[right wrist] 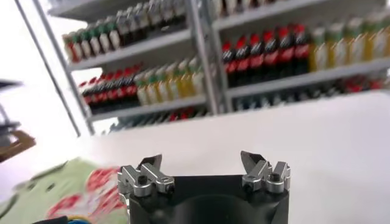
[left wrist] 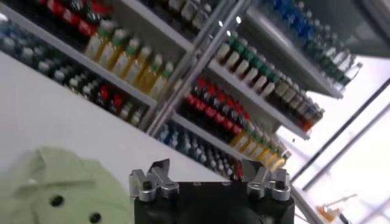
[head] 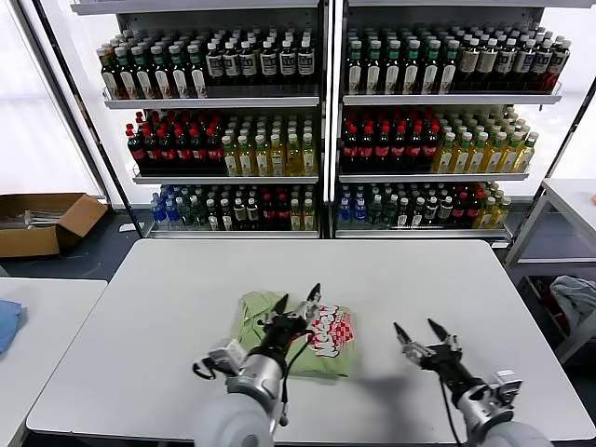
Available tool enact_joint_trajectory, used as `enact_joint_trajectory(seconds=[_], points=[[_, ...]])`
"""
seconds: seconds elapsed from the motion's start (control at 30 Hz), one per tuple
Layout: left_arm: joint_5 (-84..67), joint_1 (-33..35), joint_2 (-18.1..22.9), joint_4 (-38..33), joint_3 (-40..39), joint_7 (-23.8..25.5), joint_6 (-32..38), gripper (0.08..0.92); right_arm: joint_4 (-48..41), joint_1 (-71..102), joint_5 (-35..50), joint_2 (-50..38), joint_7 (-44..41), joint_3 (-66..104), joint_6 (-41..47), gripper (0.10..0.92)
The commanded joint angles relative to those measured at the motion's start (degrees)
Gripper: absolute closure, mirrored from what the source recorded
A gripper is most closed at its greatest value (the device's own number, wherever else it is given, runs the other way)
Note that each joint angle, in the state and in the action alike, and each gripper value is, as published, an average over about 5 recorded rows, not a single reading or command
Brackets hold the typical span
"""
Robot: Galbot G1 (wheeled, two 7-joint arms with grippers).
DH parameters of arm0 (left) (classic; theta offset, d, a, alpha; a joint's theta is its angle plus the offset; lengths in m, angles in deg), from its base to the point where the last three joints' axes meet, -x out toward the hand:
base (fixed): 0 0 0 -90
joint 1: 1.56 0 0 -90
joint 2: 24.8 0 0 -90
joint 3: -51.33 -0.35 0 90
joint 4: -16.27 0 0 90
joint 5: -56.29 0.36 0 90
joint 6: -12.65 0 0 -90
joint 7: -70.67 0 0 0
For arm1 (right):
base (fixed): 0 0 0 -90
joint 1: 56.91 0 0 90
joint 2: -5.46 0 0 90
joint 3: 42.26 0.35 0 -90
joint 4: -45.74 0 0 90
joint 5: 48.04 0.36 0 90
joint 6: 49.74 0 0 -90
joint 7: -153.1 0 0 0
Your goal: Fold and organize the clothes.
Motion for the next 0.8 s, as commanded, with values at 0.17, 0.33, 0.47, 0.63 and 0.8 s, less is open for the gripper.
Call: enact_joint_trajectory(seconds=[0.17, 0.33, 0.47, 0.63, 0.8], points=[[2.5, 9.7, -1.3, -14.7, 8.0, 2.5, 0.7, 0.179, -6.2, -11.0, -6.1, 3.6, 4.3, -21.4, 9.6, 0.211], [2.9, 10.4, 0.0, -14.4, 7.8, 2.5, 1.3, 0.177, -6.1, -13.2, -5.6, 3.5, 5.9, -23.0, 11.2, 0.304], [2.7, 10.8, 0.4, -14.8, 7.9, 2.4, 1.4, 0.177, -5.4, -13.5, -5.3, 3.1, 5.7, -22.7, 11.0, 0.425], [2.7, 11.3, 0.0, -14.2, 8.3, 2.2, 1.8, 0.177, -3.5, -11.9, -6.0, 1.6, 3.8, -20.5, 11.0, 0.564], [2.6, 11.2, -0.2, -13.2, 8.5, 2.0, 2.1, 0.177, -1.6, -9.2, -12.0, -3.1, -1.5, -16.9, 10.8, 0.711]])
